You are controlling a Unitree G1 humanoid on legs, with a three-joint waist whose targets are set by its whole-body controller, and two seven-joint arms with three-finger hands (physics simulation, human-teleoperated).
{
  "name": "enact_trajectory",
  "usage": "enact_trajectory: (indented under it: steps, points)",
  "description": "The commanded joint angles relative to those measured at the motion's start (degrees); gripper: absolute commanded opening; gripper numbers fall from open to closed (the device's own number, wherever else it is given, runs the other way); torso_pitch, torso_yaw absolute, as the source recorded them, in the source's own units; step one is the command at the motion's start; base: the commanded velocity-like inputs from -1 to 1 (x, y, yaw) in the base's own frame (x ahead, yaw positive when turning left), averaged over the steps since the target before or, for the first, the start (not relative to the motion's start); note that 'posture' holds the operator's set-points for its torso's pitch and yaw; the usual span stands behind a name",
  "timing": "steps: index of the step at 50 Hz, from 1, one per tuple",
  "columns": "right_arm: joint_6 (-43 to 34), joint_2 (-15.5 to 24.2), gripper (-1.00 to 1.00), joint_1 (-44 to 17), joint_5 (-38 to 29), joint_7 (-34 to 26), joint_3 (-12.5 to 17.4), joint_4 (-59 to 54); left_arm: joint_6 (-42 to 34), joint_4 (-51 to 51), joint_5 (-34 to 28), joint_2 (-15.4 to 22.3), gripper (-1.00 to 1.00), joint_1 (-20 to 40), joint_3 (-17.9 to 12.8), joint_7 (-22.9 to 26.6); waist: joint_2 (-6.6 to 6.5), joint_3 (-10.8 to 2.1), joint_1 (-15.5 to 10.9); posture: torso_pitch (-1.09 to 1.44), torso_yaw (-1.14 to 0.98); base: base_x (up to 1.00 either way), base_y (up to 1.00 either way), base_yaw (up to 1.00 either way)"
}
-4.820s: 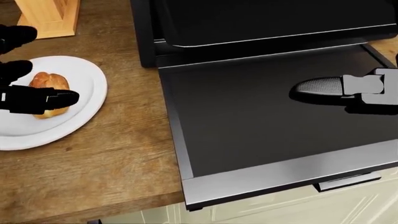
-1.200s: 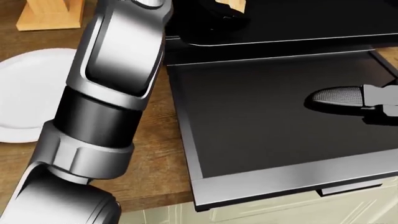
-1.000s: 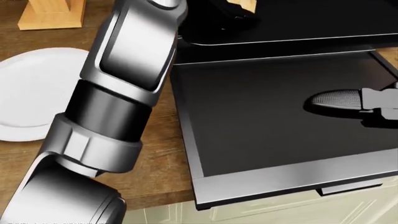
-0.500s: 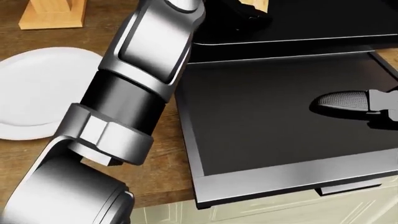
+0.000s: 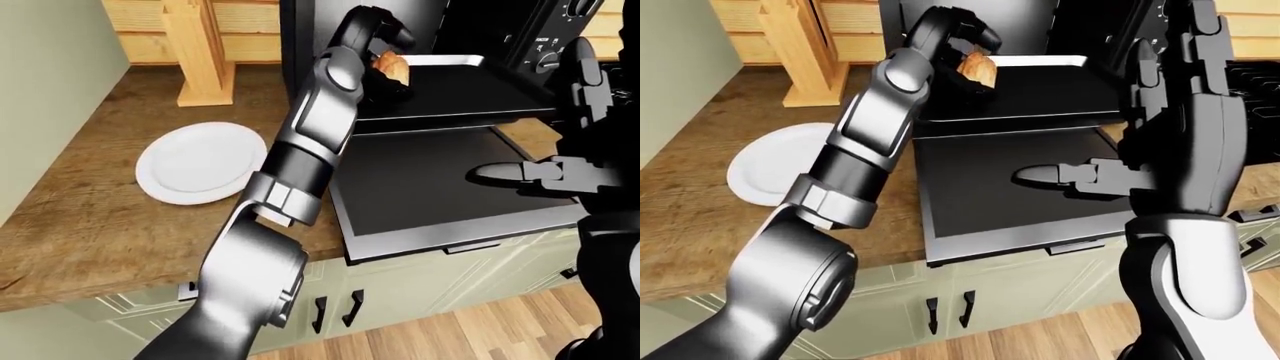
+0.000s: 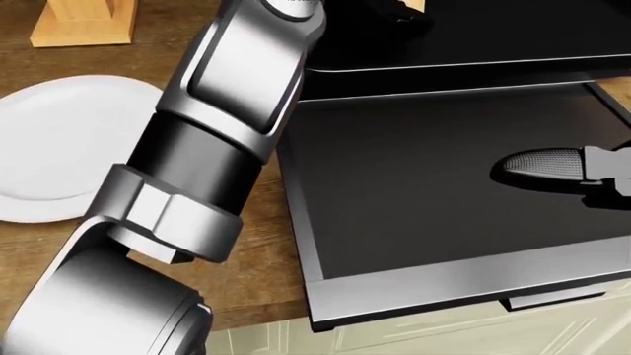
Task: Place the bread on the tray of the toaster oven.
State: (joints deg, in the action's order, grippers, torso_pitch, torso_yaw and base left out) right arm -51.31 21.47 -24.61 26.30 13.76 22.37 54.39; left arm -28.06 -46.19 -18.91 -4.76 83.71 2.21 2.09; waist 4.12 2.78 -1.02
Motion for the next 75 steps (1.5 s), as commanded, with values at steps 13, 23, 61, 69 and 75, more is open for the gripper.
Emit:
enact_trajectory:
  steps: [13, 23, 61, 69, 75]
  points:
    - [1.4, 0.7, 1.00, -1.0, -0.7, -0.1, 0.5, 1.0, 1.6, 2.9, -0.8, 0.0, 0.43, 2.1, -0.1, -0.2, 0.35, -1.58, 0.0, 0.00, 0.00, 0.00, 0.00, 0.00]
    - [0.7, 1.0, 1.00, -1.7, -0.4, -0.2, 0.8, 1.0, 2.1, 2.1, -1.0, -0.2, 0.64, 2.3, -0.1, 0.0, 0.39, -1.57, 0.0, 0.00, 0.00, 0.00, 0.00, 0.00]
    - [1.4, 0.1, 1.00, -0.6, -1.8, -0.7, 0.3, 1.1, -6.9, 17.0, -4.6, -4.0, 0.84, -0.9, 2.3, 4.7, 0.43, -1.38, 0.0, 0.00, 0.00, 0.00, 0.00, 0.00]
    - [1.2, 0.3, 1.00, -1.0, -1.5, -0.8, 0.6, 1.0, -11.4, 24.5, -6.8, -5.7, 0.86, -1.6, 3.4, 7.6, 0.57, -1.24, -0.1, 0.00, 0.00, 0.00, 0.00, 0.00]
    - [1.5, 0.2, 1.00, -0.8, -1.5, -0.7, 0.4, 1.0, -17.2, 33.1, -10.4, -7.7, 1.00, -3.3, 5.1, 10.9, 0.61, -1.02, 0.0, 0.00, 0.00, 0.00, 0.00, 0.00]
